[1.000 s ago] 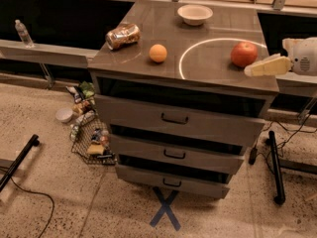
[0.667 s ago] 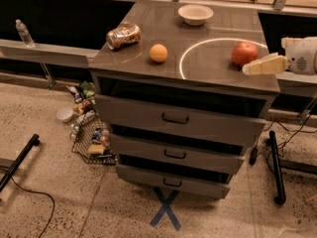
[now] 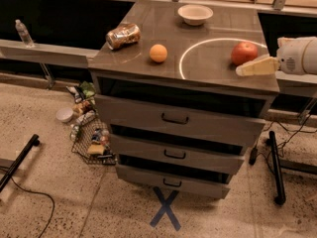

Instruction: Move apple near paper bowl

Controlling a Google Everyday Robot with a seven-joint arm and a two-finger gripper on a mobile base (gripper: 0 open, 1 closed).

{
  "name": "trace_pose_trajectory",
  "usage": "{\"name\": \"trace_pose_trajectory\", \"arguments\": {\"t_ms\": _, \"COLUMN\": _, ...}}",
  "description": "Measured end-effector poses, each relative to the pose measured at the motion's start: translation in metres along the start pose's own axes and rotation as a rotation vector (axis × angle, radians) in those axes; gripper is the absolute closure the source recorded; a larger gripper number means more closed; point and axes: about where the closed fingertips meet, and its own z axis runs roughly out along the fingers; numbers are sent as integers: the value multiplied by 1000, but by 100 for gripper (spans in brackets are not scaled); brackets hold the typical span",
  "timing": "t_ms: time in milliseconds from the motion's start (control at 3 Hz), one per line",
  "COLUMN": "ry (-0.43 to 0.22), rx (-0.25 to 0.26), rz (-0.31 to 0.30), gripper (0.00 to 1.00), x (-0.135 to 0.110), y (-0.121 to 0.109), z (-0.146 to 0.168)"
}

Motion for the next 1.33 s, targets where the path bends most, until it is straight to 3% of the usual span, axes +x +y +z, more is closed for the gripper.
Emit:
{"name": "trace_pose_trajectory", "arguments": {"t_ms": 333, "ry": 10, "rx": 54, "rz": -16, "gripper": 0, "x": 3, "y": -9, "z": 16}}
{"name": "trace_pose_trajectory", "arguments": {"t_ms": 1000, "ry": -9, "rx": 111, "rz": 39, "gripper": 0, "x": 12, "y": -21, "z": 41}}
{"name": "trace_pose_trajectory", "arguments": {"t_ms": 1333, "ry": -32, "rx": 104, "rz": 79, "gripper": 17, "x": 15, "y": -22, "z": 54}}
